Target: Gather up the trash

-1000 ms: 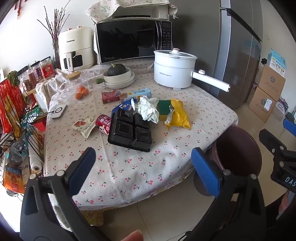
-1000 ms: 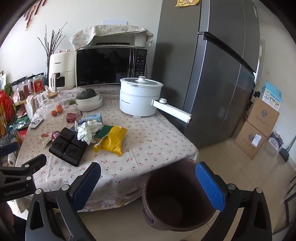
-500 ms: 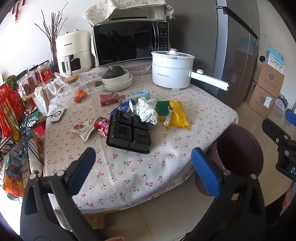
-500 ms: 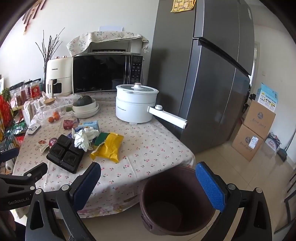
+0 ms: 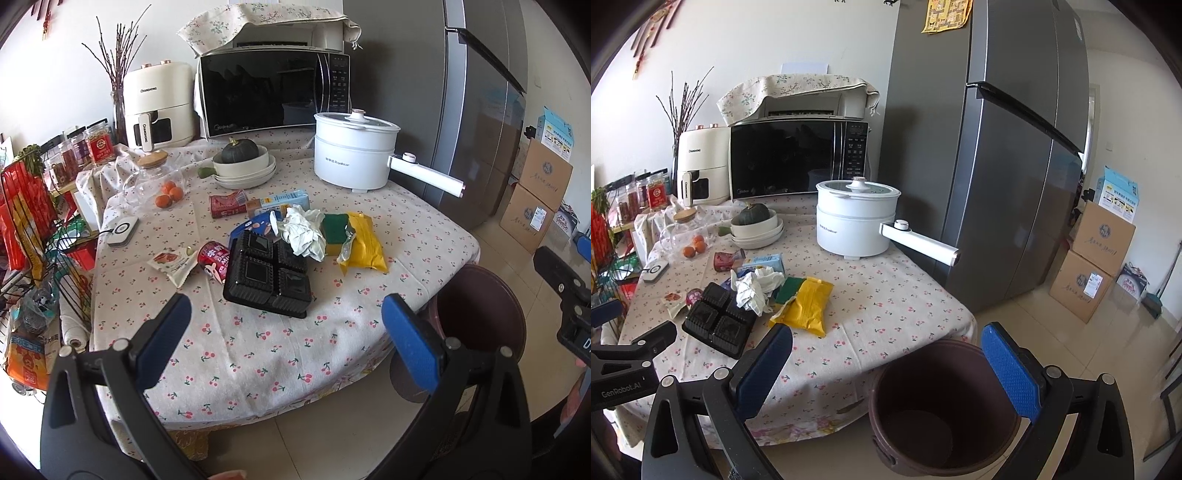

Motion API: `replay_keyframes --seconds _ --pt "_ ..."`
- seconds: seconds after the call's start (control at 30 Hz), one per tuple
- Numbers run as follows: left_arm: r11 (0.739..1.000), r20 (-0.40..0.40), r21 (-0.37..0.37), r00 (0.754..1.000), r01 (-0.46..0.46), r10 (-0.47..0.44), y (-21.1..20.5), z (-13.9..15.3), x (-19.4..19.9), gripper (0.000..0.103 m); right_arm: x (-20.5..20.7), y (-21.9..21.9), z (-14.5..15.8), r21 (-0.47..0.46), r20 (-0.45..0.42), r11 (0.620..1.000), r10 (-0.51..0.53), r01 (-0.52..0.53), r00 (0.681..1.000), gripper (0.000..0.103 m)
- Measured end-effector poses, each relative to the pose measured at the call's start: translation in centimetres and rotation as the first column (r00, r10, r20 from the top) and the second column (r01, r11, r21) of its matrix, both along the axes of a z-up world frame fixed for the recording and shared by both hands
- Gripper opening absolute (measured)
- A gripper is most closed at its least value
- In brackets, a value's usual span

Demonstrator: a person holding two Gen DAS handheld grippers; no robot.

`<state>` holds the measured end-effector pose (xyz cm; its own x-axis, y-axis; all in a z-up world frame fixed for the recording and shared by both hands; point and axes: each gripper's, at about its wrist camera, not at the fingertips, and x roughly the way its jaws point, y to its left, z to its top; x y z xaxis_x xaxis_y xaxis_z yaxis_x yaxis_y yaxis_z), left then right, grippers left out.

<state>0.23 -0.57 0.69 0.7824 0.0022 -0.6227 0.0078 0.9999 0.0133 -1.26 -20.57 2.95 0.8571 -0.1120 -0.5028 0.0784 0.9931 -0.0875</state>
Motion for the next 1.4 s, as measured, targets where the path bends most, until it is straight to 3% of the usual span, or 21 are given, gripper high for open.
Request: replay_keyframes --seconds 1.4 --pt "1.000 -0.003 -0.005 1.000 0.001 -0.001 0.29 0.07 -0.14 0.102 0.25 0.32 -0.79 0.005 -0.013 1.000 -0.005 0.005 1.000 0.103"
